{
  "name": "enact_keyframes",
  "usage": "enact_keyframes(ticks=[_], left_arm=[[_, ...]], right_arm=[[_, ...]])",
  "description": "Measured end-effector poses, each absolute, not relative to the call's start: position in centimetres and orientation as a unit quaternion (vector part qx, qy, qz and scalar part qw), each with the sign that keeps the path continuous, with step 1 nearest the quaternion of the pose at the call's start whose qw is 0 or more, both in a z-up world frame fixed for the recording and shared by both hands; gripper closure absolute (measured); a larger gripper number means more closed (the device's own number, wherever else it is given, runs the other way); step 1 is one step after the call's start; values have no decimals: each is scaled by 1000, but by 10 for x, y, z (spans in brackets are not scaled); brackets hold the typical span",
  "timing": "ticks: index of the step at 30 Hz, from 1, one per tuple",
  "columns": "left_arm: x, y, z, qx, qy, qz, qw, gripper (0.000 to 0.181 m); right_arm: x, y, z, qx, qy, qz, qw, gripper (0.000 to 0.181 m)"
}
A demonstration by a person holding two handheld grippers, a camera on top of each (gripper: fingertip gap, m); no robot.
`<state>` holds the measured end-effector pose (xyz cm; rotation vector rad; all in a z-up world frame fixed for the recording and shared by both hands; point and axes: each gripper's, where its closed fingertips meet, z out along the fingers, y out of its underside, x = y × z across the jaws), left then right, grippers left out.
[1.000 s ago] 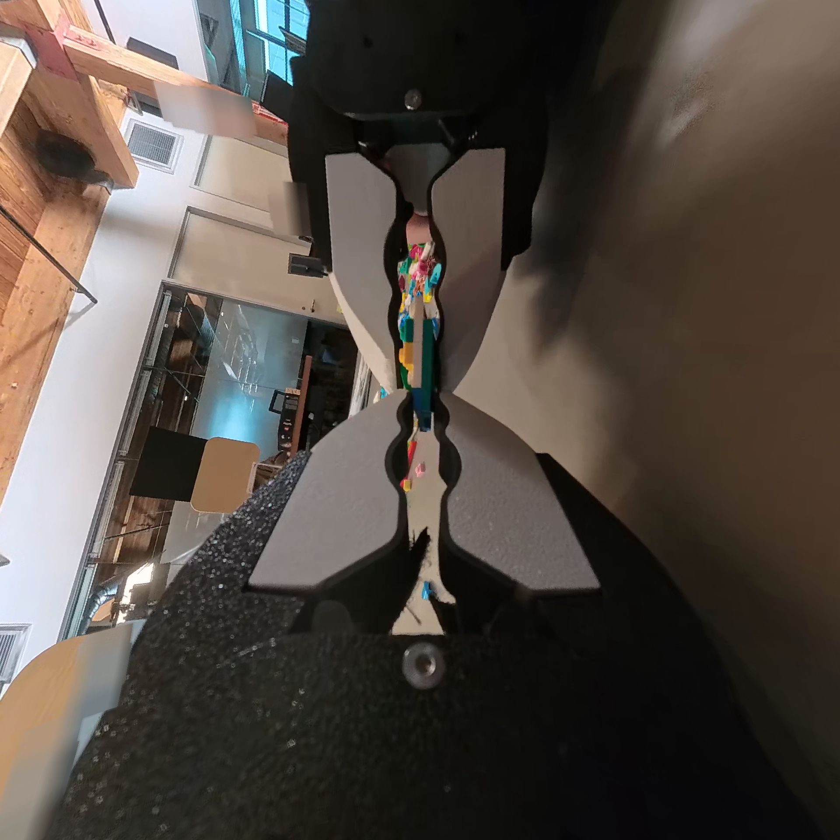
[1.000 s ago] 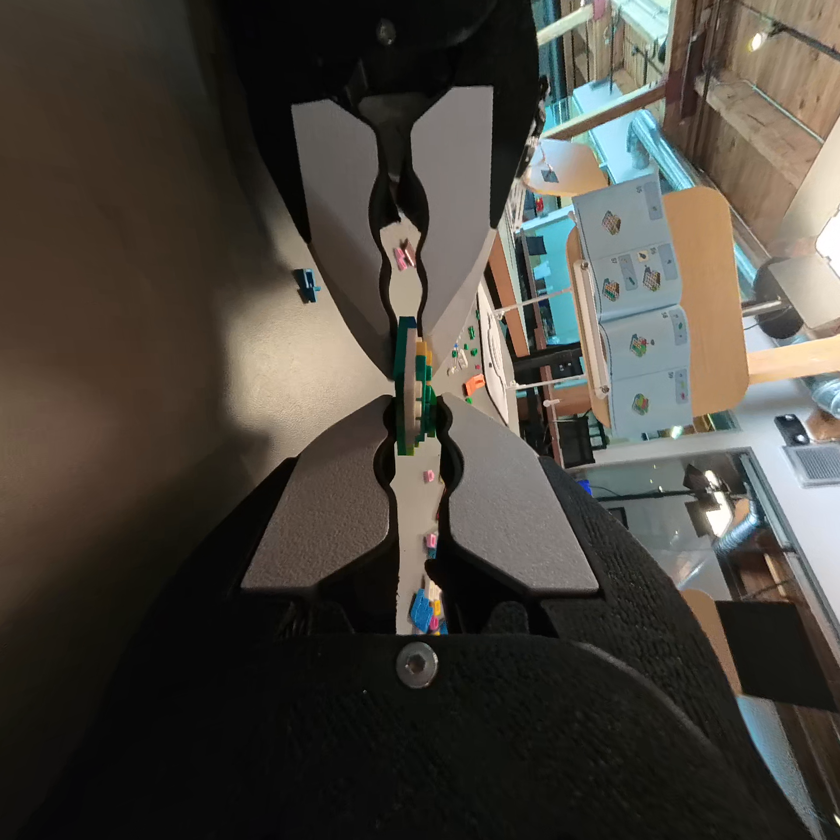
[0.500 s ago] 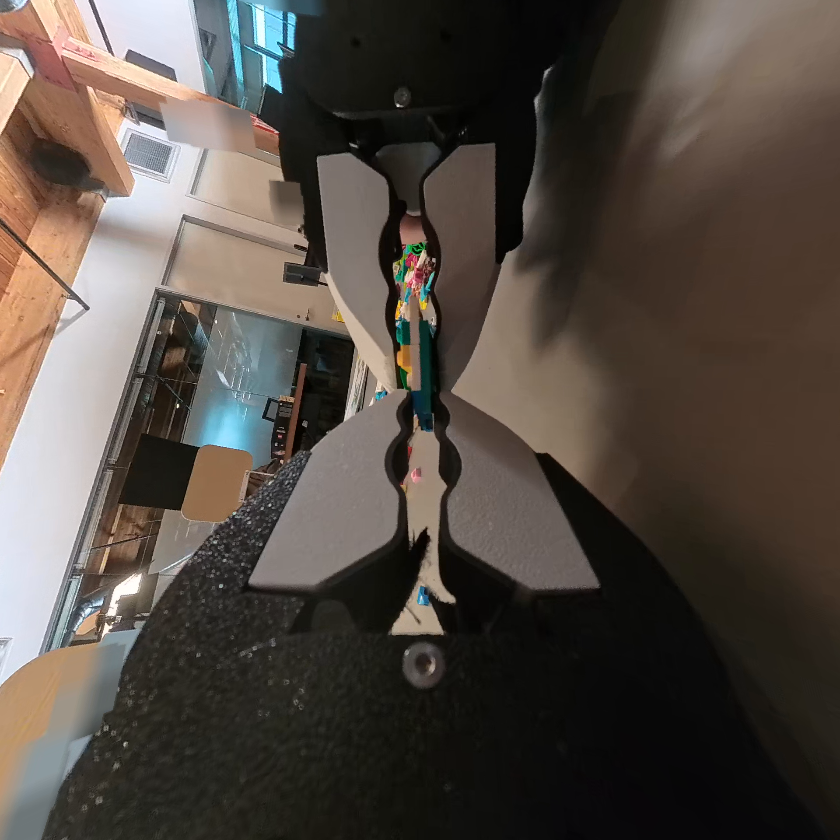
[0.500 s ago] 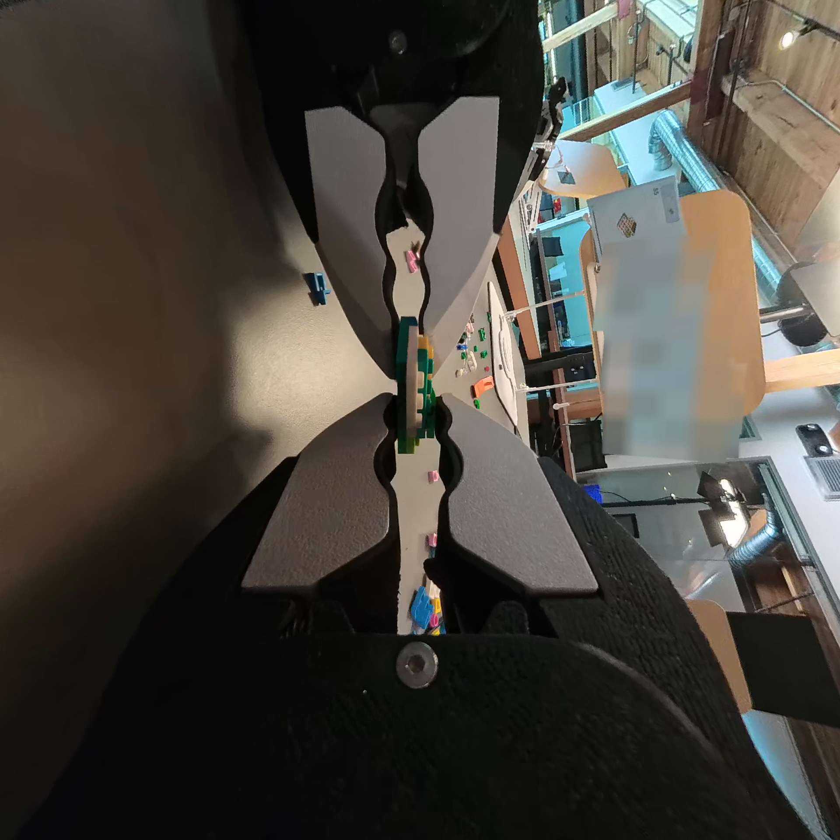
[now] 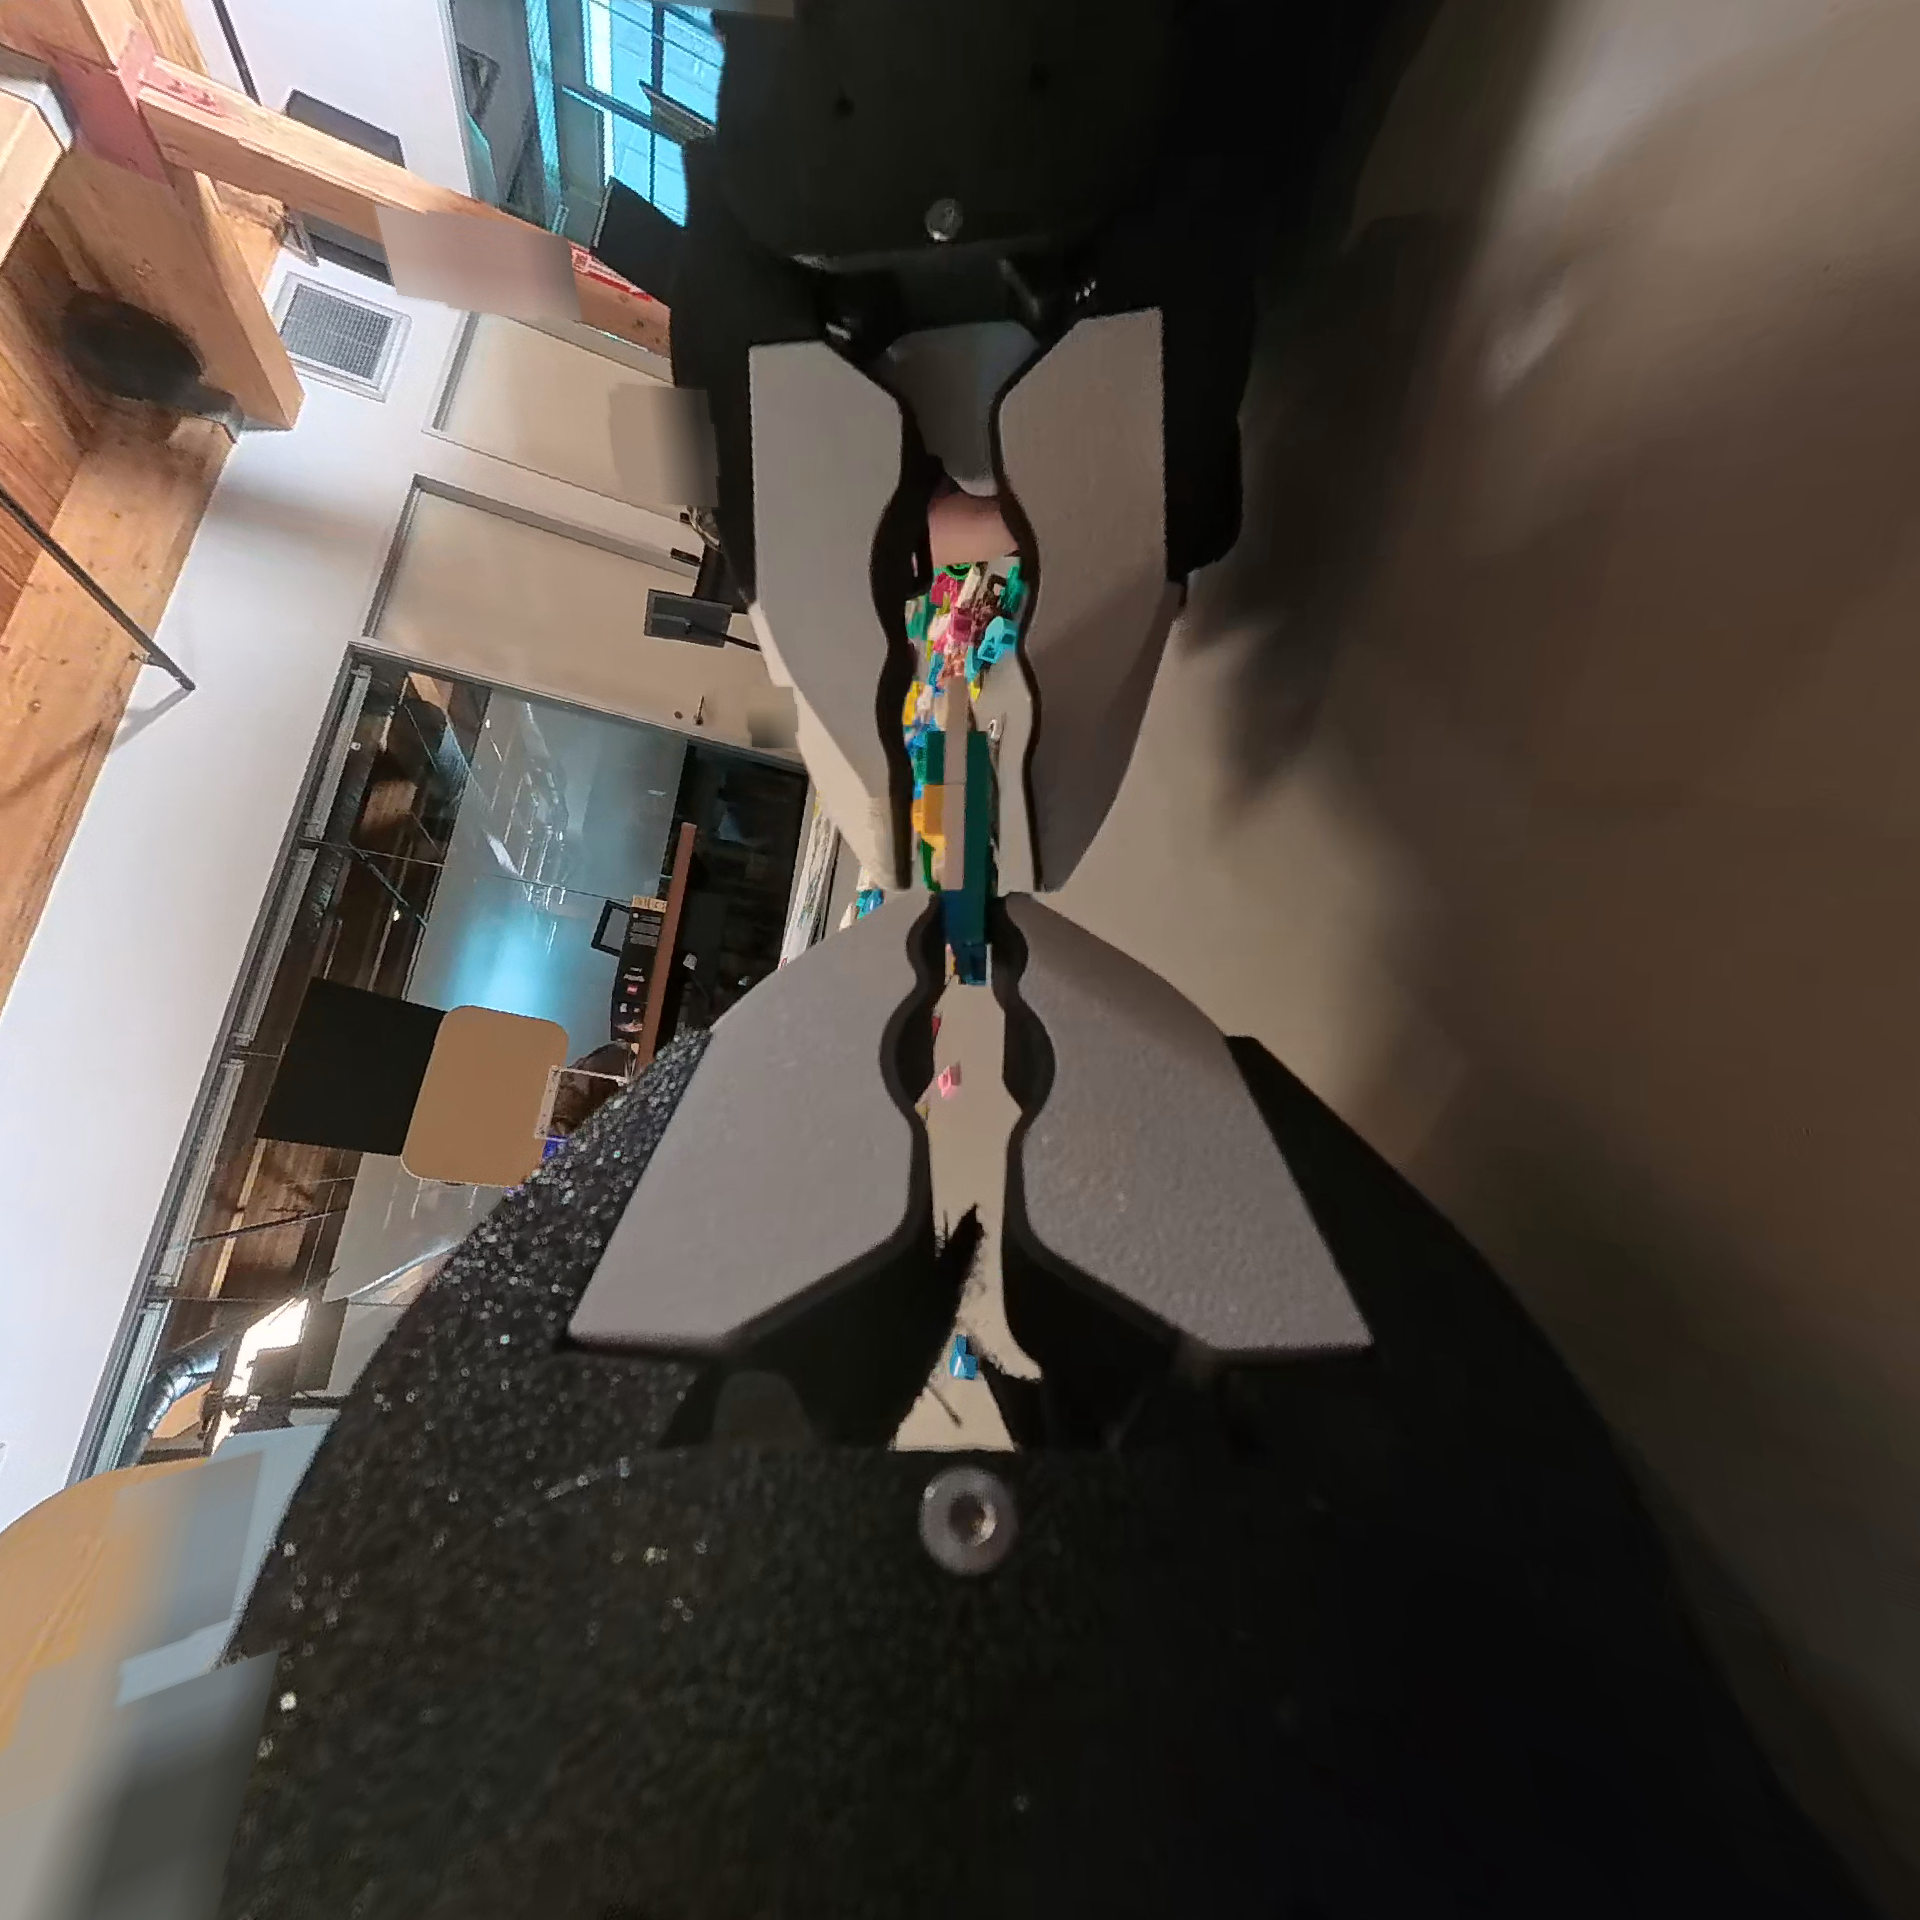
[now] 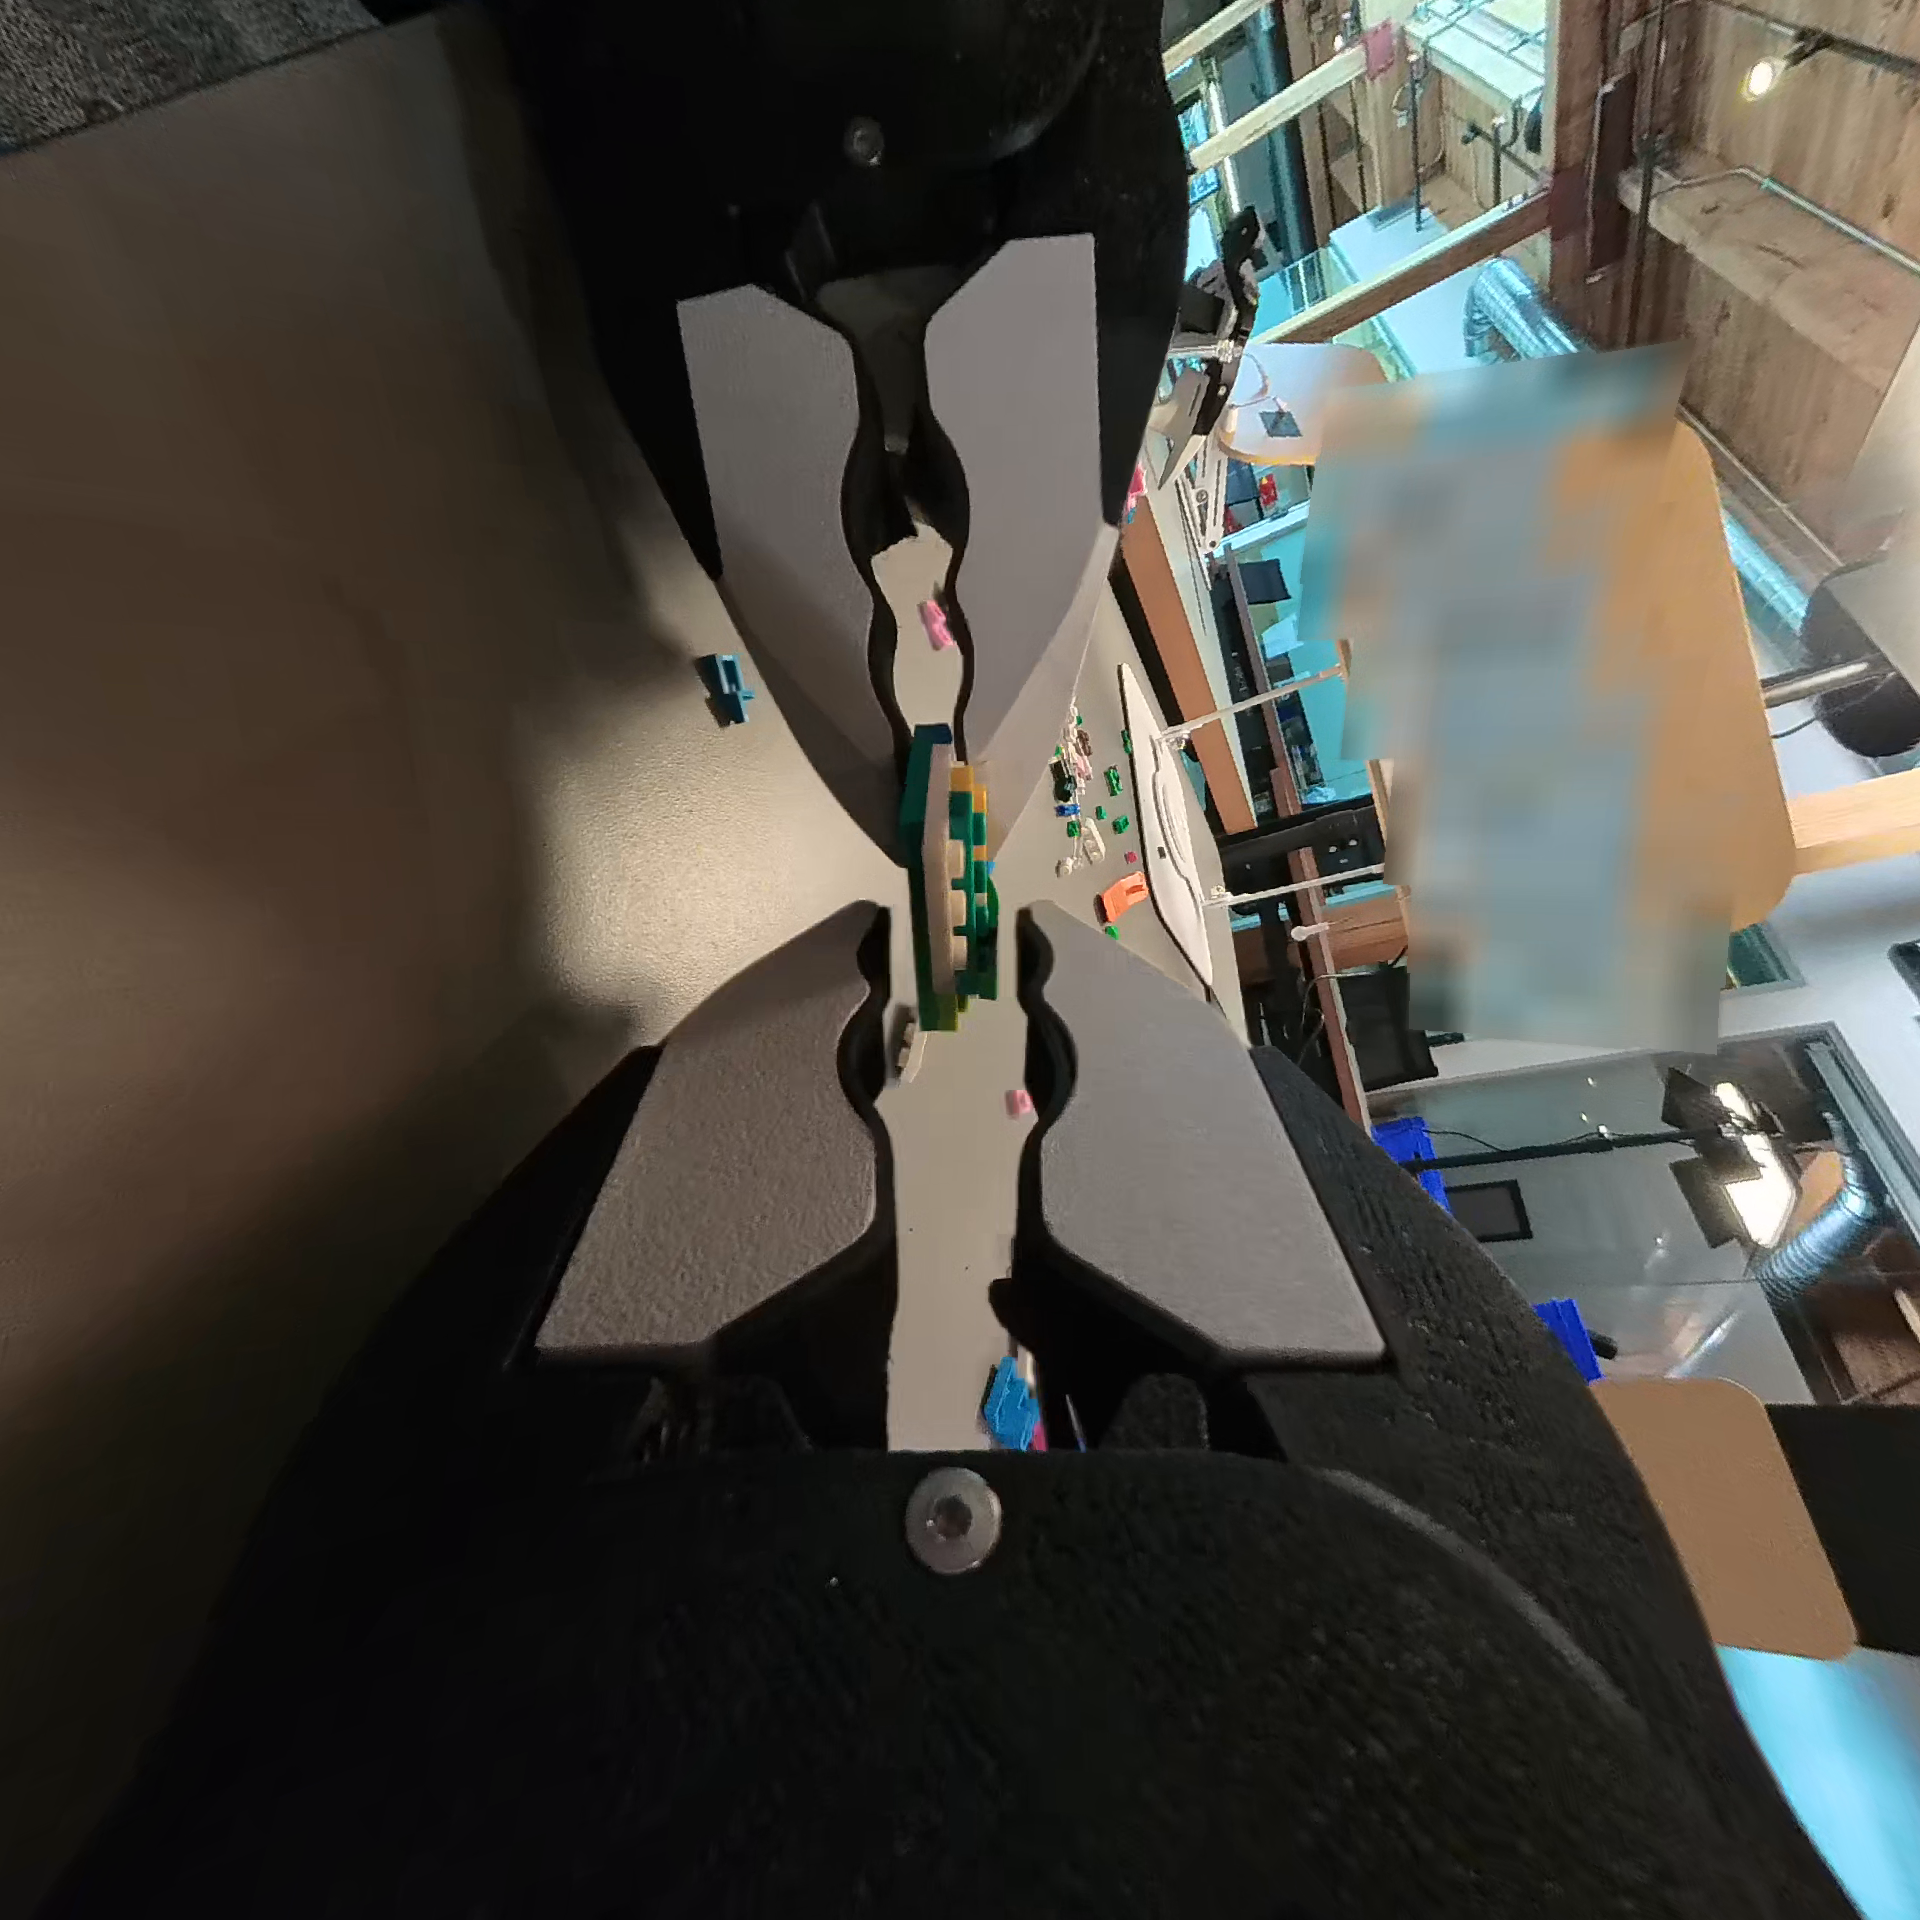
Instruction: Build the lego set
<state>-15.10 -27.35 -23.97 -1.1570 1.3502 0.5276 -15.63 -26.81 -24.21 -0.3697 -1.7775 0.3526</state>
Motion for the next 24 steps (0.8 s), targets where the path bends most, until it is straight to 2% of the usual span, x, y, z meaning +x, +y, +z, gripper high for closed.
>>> enact_keyframes(ticks=[7,10,24], left_arm=[[-151,-274,-239,-494,585,232,600,174],[-149,-276,-240,-490,590,230,599,174],[-144,-280,-247,-474,615,229,587,173]], right_arm=[[-156,-265,-240,-171,-764,156,602,155],[-154,-269,-243,-157,-772,157,595,167],[-150,-272,-250,-129,-808,122,562,170]])
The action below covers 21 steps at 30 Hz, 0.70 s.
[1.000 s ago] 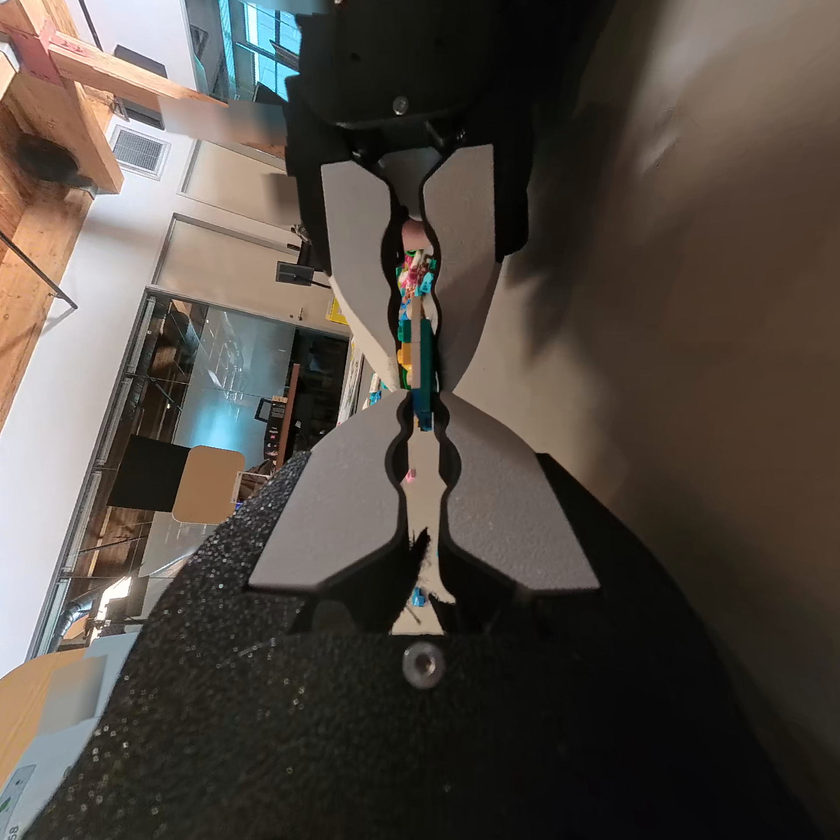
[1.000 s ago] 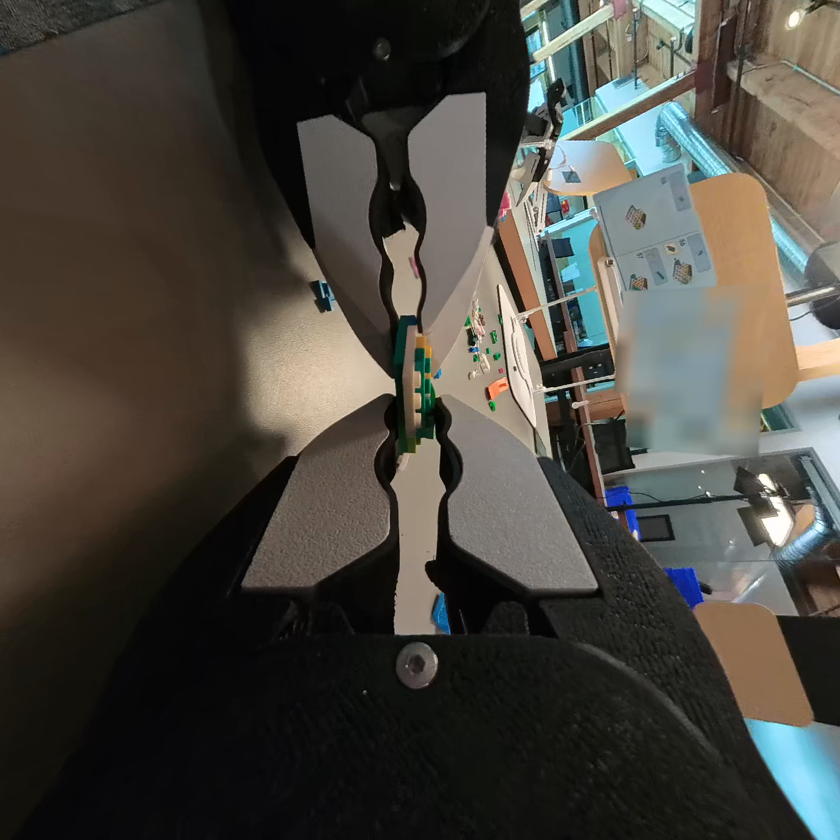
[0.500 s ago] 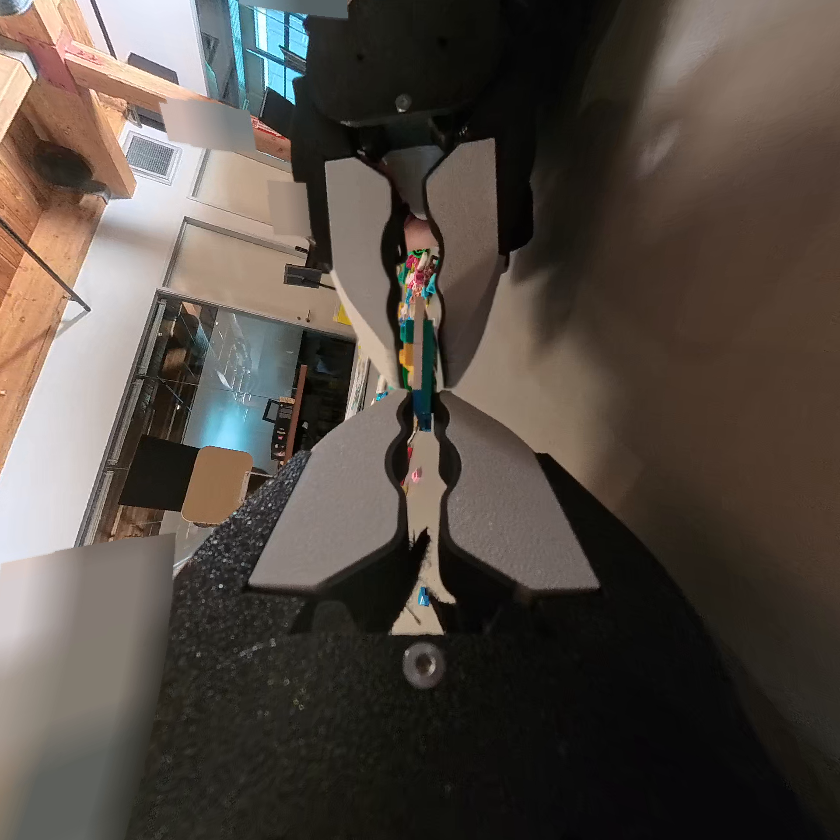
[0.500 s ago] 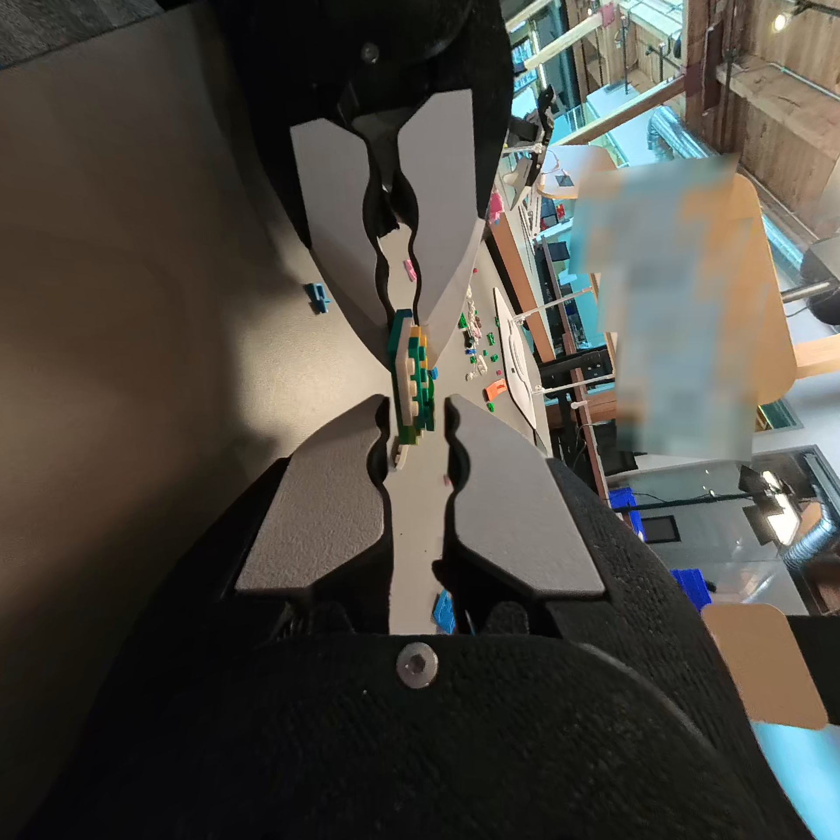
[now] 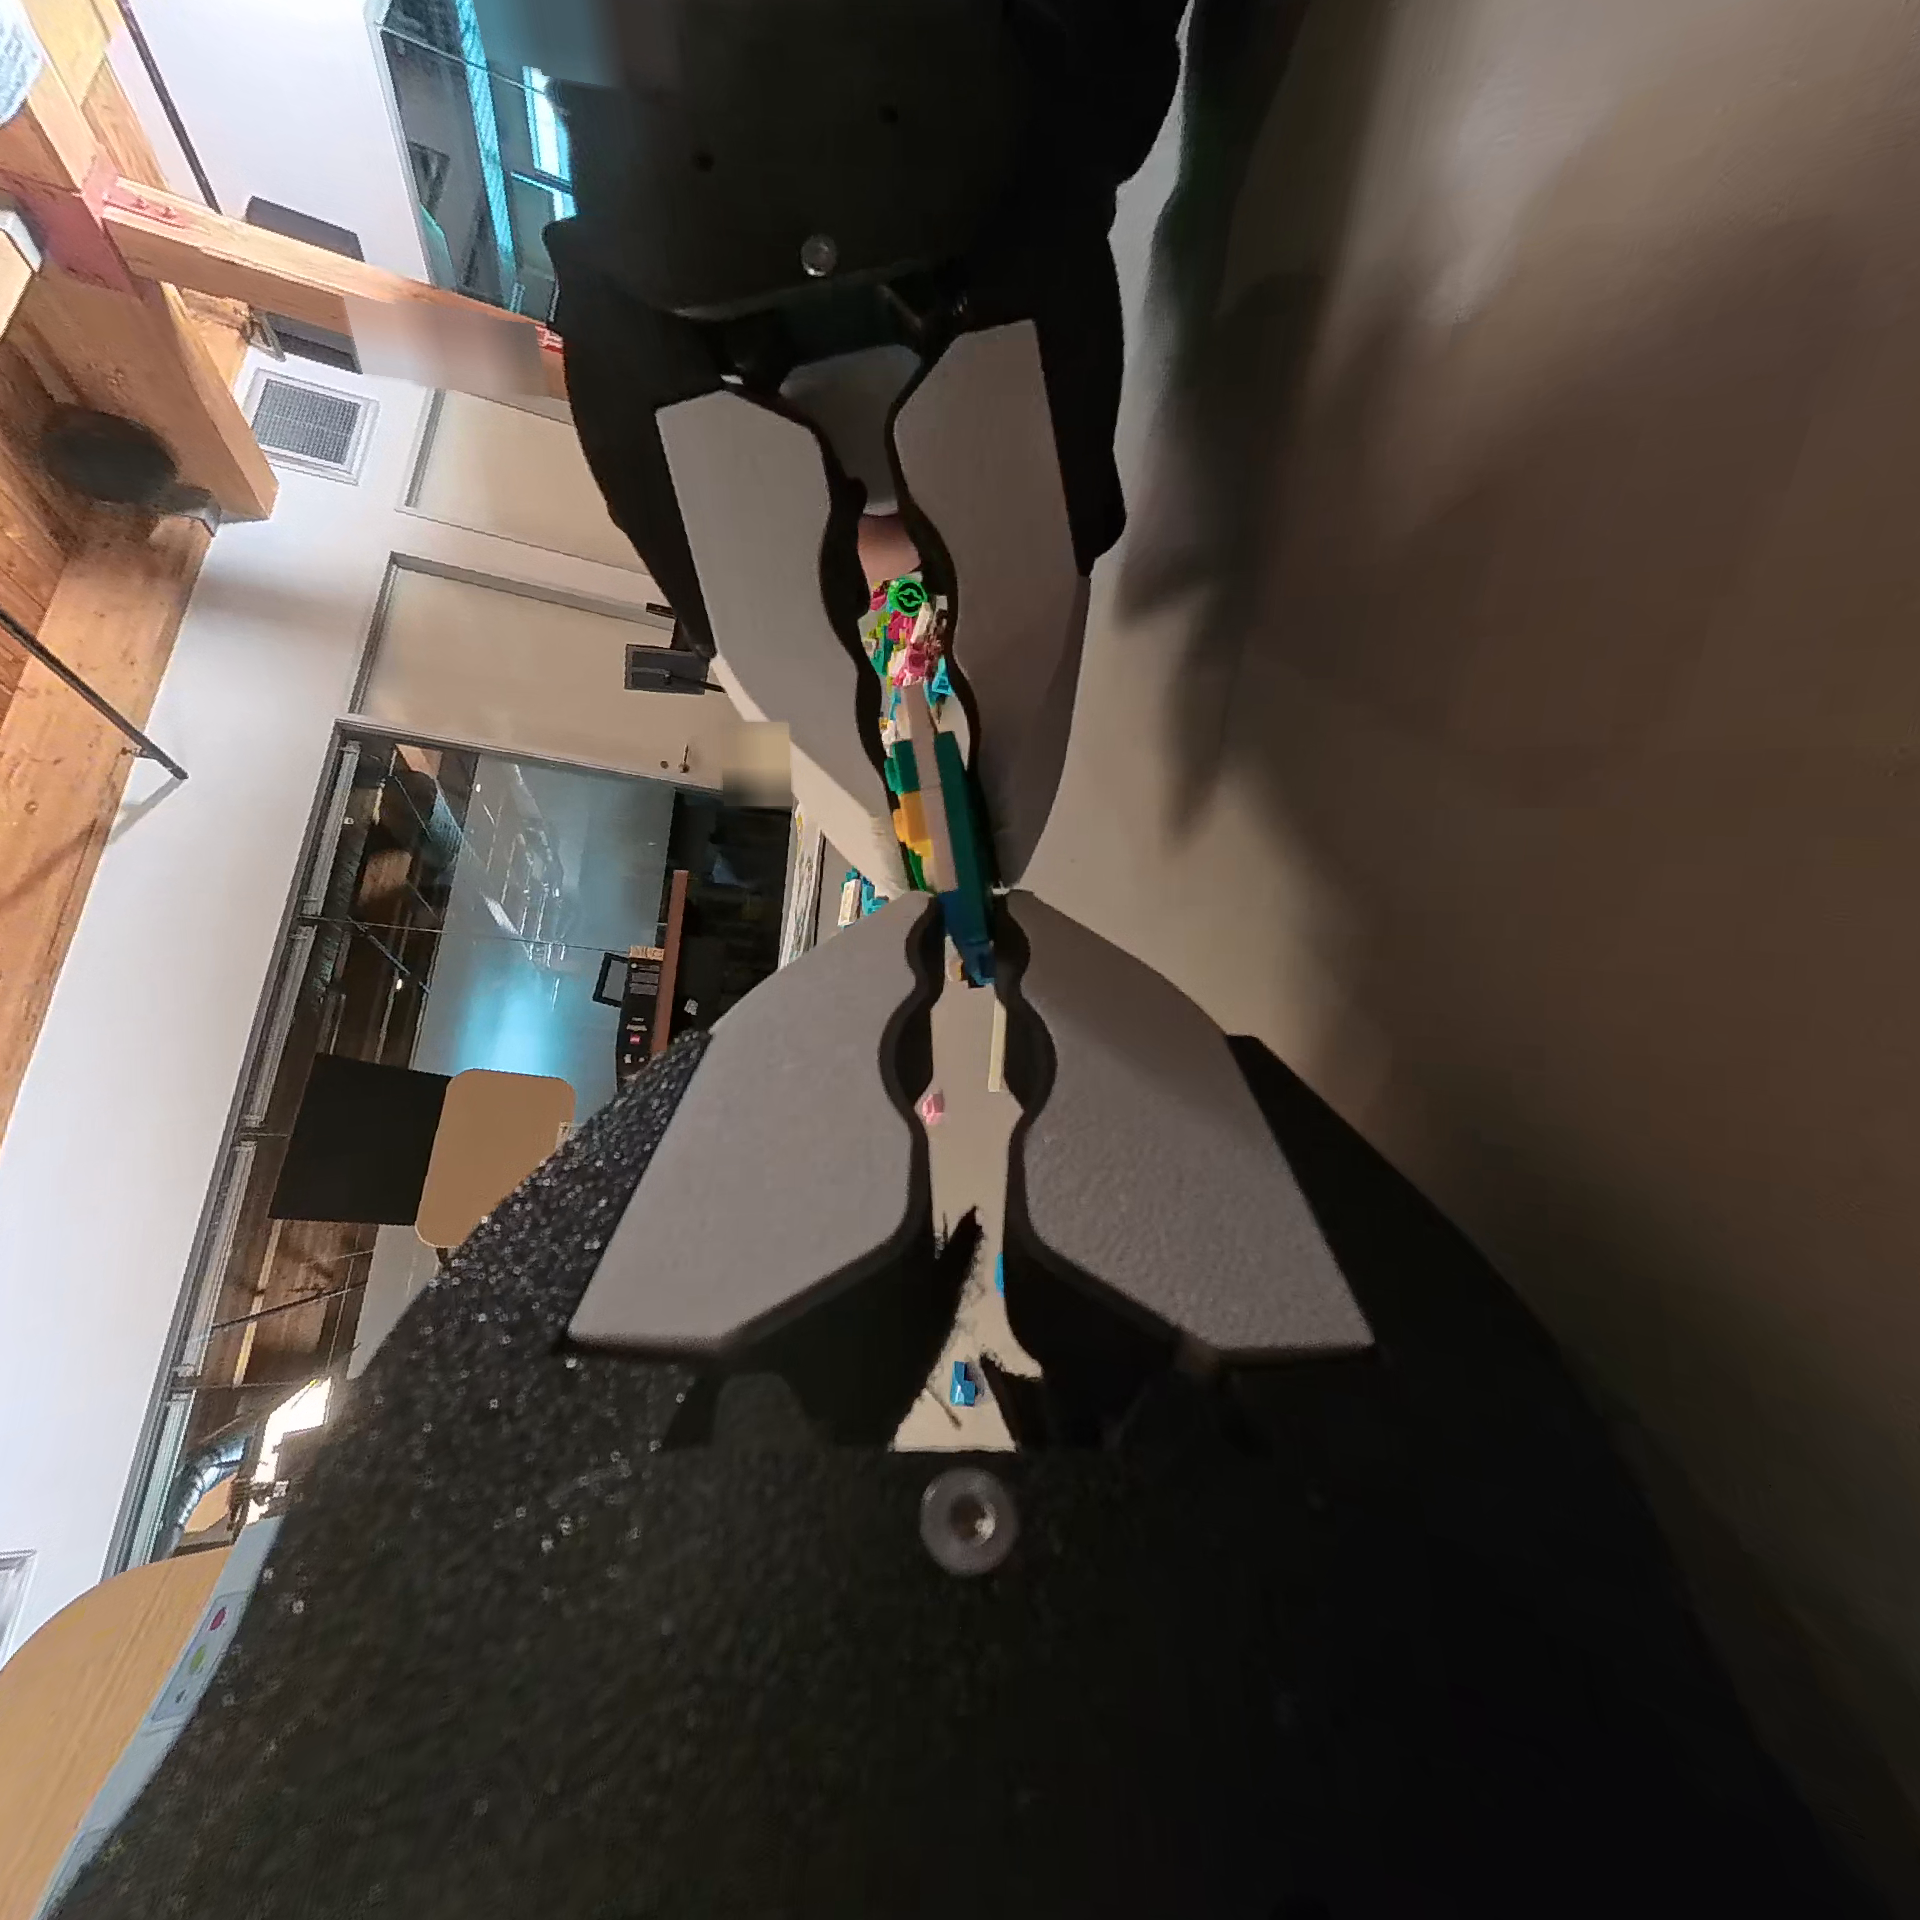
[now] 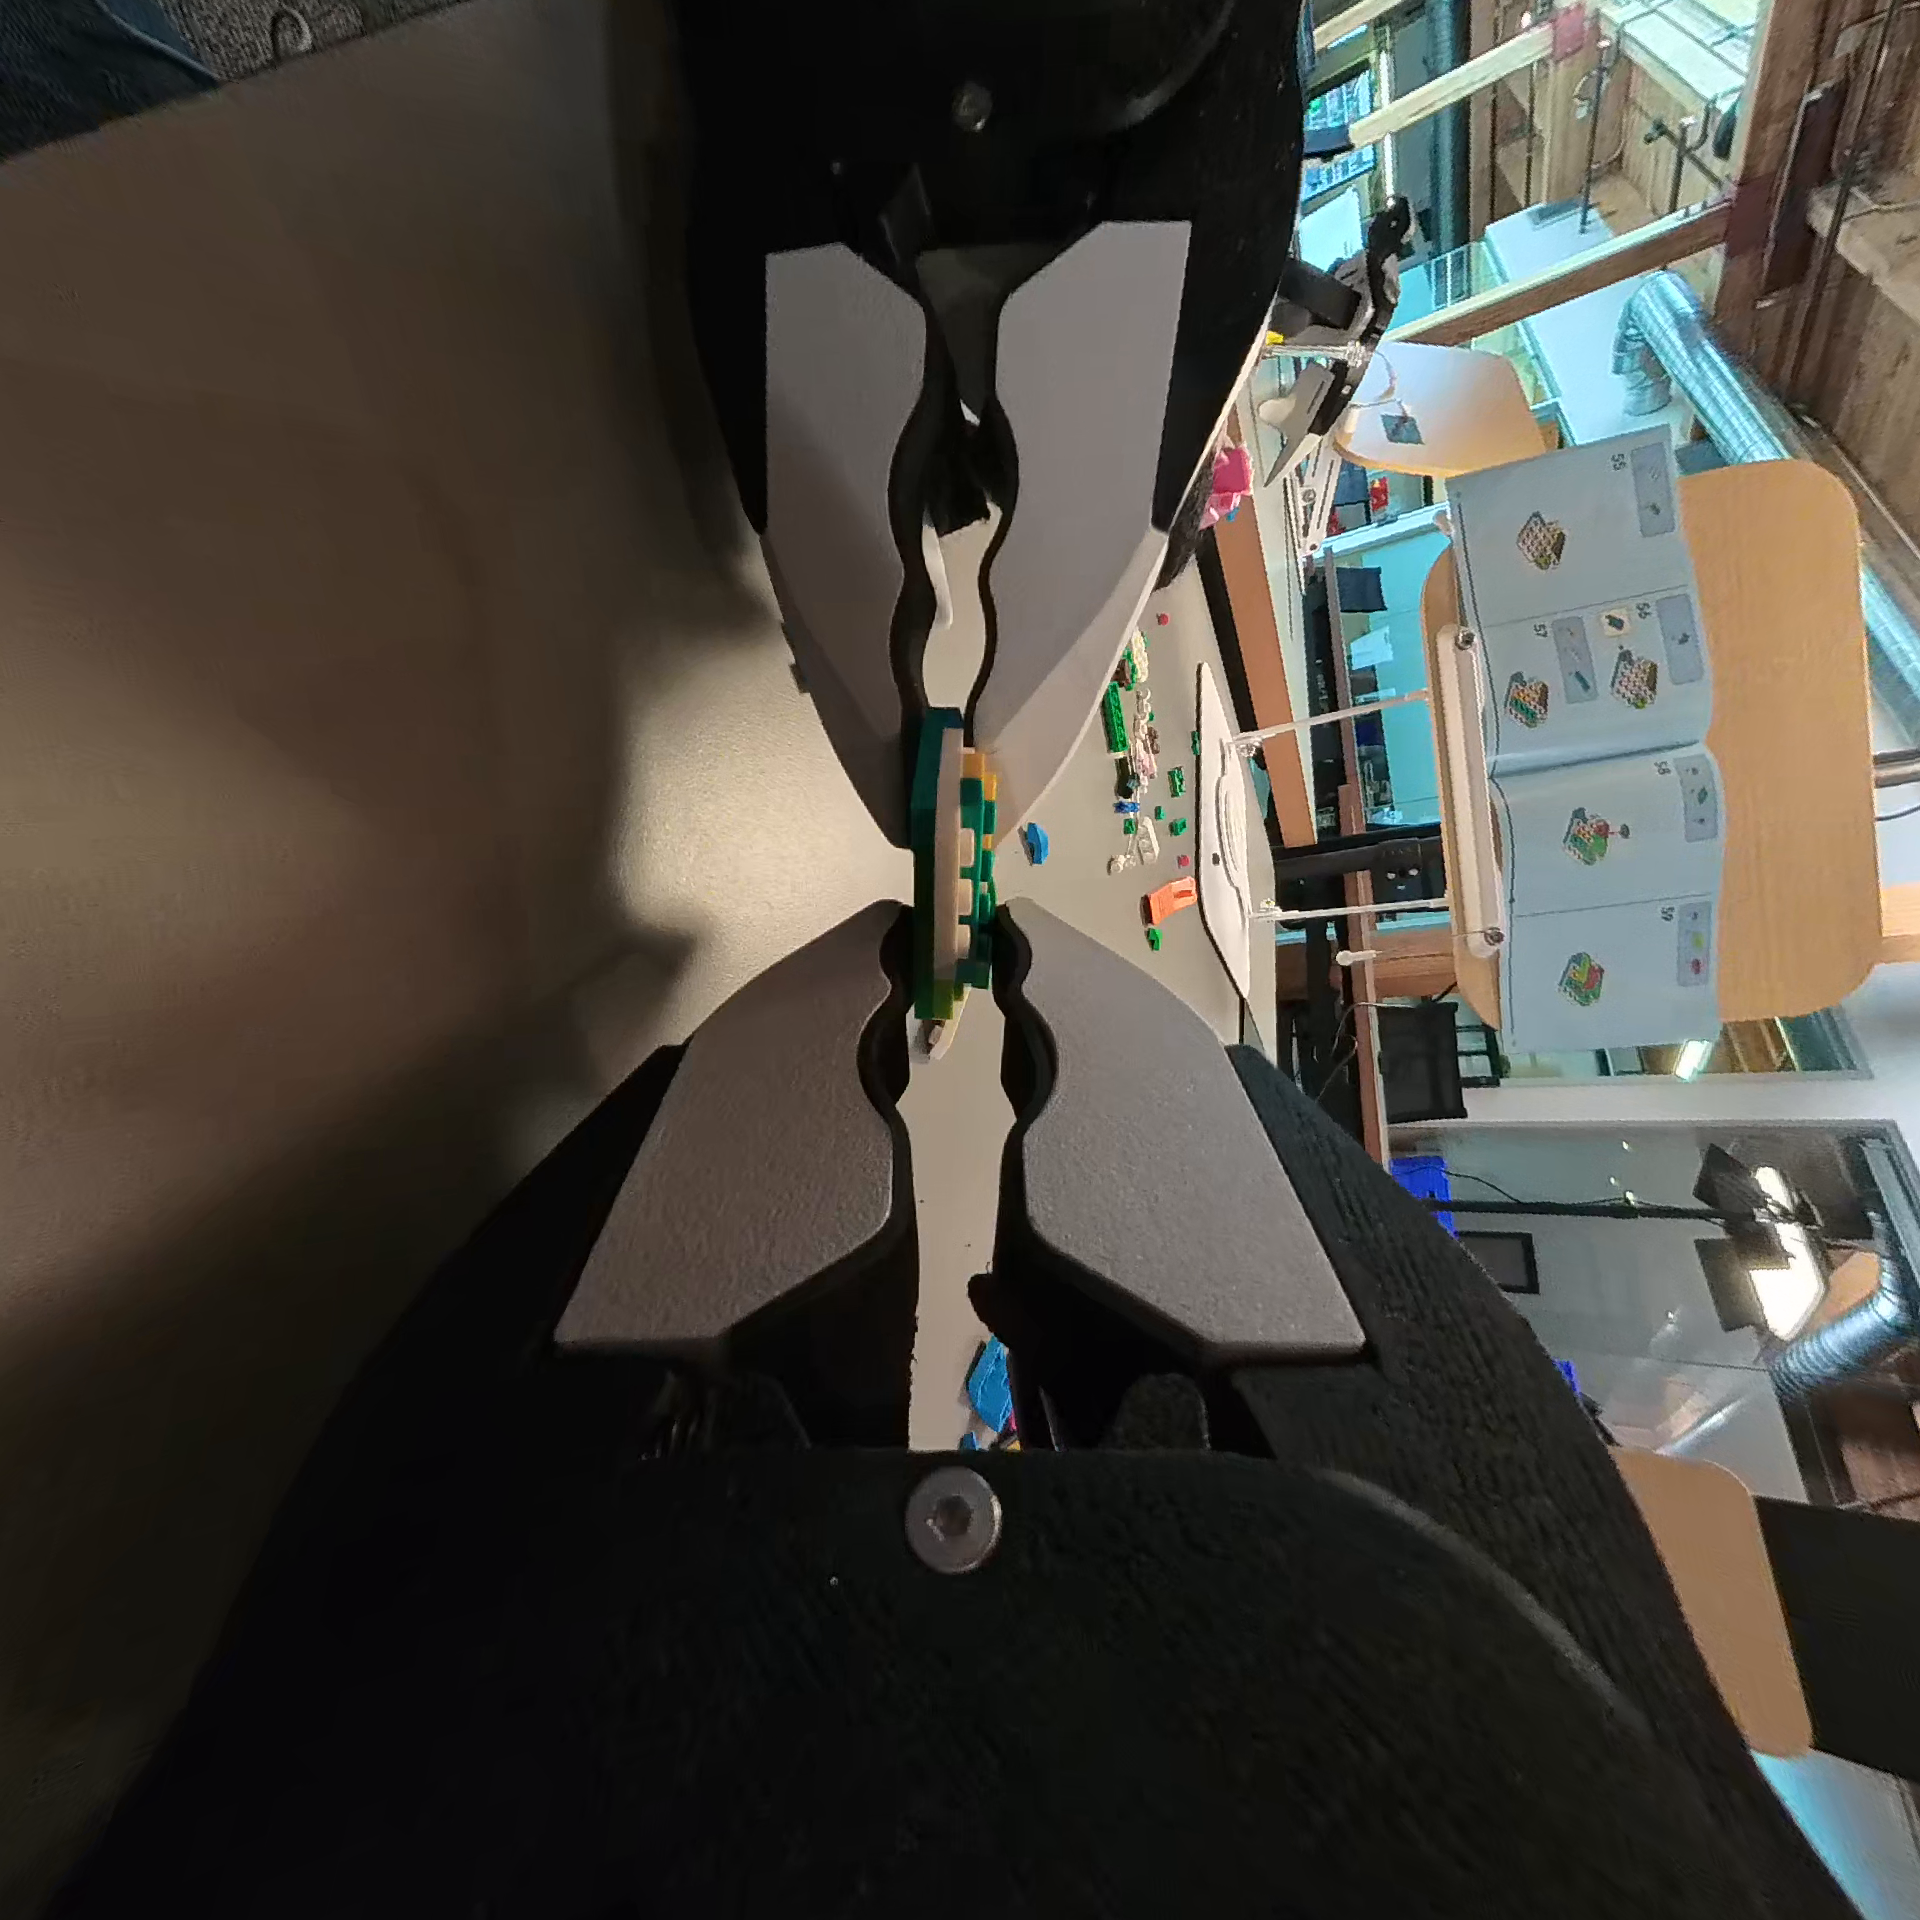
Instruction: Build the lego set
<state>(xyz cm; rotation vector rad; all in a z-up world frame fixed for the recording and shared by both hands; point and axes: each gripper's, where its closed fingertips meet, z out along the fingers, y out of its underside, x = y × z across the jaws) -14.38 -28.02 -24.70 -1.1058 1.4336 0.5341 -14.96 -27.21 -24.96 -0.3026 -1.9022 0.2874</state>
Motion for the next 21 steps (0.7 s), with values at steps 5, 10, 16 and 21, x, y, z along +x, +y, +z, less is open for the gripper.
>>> enact_keyframes(ticks=[5,10,16,21], left_arm=[[-145,-279,-249,-486,611,212,587,173],[-147,-274,-236,-510,567,186,620,159],[-145,-274,-240,-525,569,160,612,166],[-144,-274,-238,-516,568,174,617,172]], right_arm=[[-151,-271,-251,-142,-807,128,559,170],[-151,-272,-245,-165,-792,172,562,170],[-150,-279,-242,-166,-785,208,559,170],[-149,-278,-237,-185,-772,241,559,168]])
